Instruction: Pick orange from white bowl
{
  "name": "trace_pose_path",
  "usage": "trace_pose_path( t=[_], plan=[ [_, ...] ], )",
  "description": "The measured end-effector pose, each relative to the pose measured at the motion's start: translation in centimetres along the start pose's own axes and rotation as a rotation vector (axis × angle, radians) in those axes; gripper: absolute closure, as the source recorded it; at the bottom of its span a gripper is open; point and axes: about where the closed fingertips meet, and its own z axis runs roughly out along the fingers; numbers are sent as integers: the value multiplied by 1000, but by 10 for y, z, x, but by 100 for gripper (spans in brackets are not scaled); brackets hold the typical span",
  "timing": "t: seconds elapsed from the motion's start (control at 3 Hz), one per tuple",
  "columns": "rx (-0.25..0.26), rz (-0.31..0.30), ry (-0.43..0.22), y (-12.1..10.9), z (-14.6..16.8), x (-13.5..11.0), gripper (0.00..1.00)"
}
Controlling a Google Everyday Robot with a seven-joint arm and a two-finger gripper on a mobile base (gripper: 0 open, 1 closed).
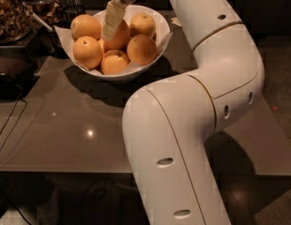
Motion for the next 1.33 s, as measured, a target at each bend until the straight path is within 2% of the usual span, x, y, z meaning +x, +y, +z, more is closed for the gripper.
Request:
trace_pose_path(
  t=[1.0, 1.33],
  plan=[
    [-64, 63, 4, 3, 17, 21, 25],
    [-76, 65, 5, 4, 20, 26, 44]
  ],
)
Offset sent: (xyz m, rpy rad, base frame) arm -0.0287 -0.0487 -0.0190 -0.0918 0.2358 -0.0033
